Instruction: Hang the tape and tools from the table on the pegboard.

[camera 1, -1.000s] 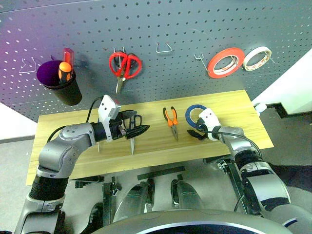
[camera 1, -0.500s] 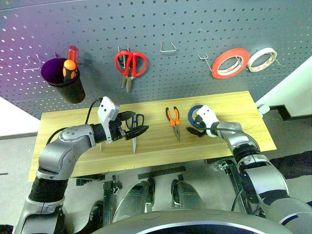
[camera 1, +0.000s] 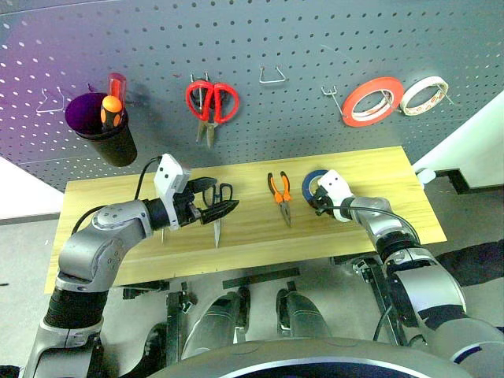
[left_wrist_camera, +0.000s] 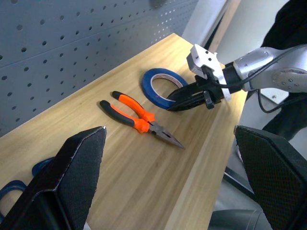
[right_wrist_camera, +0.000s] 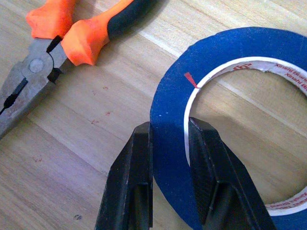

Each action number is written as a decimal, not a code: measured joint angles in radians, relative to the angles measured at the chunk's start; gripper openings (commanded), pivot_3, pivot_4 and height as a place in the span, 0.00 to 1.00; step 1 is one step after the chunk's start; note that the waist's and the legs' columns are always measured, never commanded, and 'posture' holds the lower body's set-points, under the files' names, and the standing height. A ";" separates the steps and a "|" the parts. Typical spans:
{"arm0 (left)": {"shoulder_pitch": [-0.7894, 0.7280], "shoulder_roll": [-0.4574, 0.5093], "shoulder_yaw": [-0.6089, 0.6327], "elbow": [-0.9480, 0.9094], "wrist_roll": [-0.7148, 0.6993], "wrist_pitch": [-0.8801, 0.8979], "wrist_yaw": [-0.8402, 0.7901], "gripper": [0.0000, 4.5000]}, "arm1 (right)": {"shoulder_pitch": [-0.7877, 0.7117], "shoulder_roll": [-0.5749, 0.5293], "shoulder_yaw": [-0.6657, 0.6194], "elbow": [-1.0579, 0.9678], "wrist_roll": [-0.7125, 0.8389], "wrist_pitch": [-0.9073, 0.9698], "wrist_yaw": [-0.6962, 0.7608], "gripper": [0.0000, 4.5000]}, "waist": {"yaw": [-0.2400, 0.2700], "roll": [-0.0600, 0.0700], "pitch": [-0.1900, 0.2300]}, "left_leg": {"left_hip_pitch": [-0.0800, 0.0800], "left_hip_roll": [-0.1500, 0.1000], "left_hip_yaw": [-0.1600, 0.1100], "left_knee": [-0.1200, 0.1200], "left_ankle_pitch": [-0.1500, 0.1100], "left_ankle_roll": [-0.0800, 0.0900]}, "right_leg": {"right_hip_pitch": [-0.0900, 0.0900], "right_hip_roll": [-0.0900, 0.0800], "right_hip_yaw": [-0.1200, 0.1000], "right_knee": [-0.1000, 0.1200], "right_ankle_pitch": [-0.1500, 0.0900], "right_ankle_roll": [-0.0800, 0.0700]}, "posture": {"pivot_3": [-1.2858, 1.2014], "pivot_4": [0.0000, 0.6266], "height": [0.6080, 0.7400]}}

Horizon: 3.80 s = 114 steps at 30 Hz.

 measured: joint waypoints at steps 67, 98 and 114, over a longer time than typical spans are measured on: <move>-0.128 -0.050 -0.029 0.067 -0.041 -0.102 -0.182 1.00 | 0.339 -0.034 -0.410 -0.733 0.459 0.366 -0.145 0.15 | -0.011 0.003 -0.011 | -0.001 0.000 0.000 0.001 0.004 -0.006 | 0.002 0.001 -0.002 0.003 0.001 0.001 | 0.45 0.32 0.89; -0.085 -0.064 0.007 0.056 -0.043 -0.134 -0.142 1.00 | 0.387 0.014 -0.406 -1.169 0.628 0.493 -0.231 0.15 | -0.010 0.002 -0.037 | 0.000 0.000 0.000 0.004 0.004 -0.007 | 0.000 0.000 -0.002 0.005 0.002 0.001 | 0.45 0.32 0.89; -0.084 -0.064 0.007 0.056 -0.043 -0.137 -0.144 1.00 | 0.384 0.041 -0.358 -1.285 0.692 0.554 -0.277 0.15 | -0.018 0.001 -0.042 | 0.000 0.000 0.000 0.004 0.004 -0.006 | 0.000 0.000 -0.001 0.005 0.002 0.000 | 0.45 0.32 0.89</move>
